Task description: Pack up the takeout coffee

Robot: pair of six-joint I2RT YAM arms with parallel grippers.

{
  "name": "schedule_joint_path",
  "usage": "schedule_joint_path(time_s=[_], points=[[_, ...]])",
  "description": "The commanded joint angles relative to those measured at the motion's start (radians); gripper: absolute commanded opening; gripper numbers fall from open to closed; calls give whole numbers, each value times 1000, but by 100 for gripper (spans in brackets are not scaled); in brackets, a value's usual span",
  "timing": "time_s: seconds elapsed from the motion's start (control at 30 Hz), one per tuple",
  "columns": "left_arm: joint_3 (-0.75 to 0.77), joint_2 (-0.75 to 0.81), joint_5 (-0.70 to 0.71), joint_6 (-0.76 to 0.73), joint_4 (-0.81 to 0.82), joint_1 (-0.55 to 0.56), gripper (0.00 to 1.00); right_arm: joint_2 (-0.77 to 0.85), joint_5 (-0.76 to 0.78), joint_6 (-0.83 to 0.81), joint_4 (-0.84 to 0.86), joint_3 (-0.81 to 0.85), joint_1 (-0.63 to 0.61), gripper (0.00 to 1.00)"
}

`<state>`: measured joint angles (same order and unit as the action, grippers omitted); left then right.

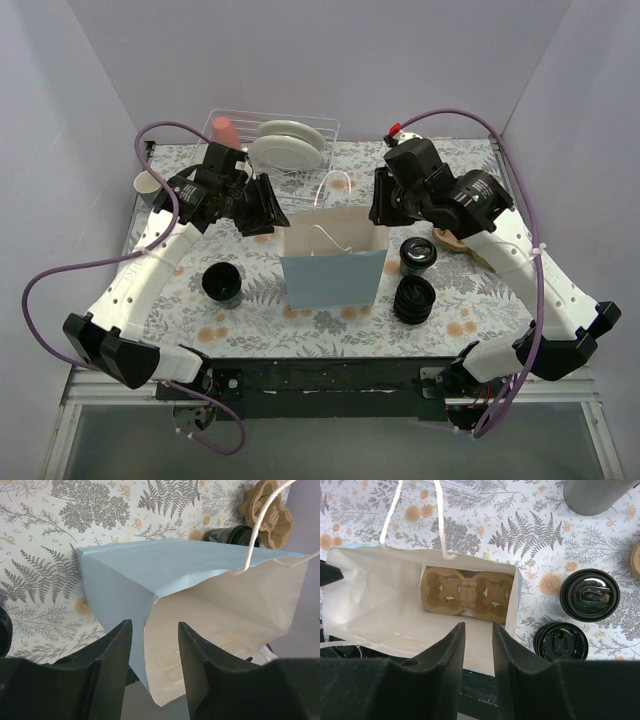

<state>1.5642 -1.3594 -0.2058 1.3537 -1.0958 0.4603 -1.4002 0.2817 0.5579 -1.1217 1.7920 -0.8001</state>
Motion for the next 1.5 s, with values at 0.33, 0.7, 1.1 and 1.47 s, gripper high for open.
schedule_joint_path(time_s=[0.33,0.7,1.1,1.47], points=[[-30,-10,-4,-47,42,3,20,21,59,-67,5,63,10,38],[-64,107,-105,-231,320,3,0,132,195,-208,66,-1,89,43],[-375,355,-161,-361,609,1,0,93,-94,-319,132,-180,424,74],[-495,433,-322,-482,685,1,0,107,-165,-375,420,-579,506,85]])
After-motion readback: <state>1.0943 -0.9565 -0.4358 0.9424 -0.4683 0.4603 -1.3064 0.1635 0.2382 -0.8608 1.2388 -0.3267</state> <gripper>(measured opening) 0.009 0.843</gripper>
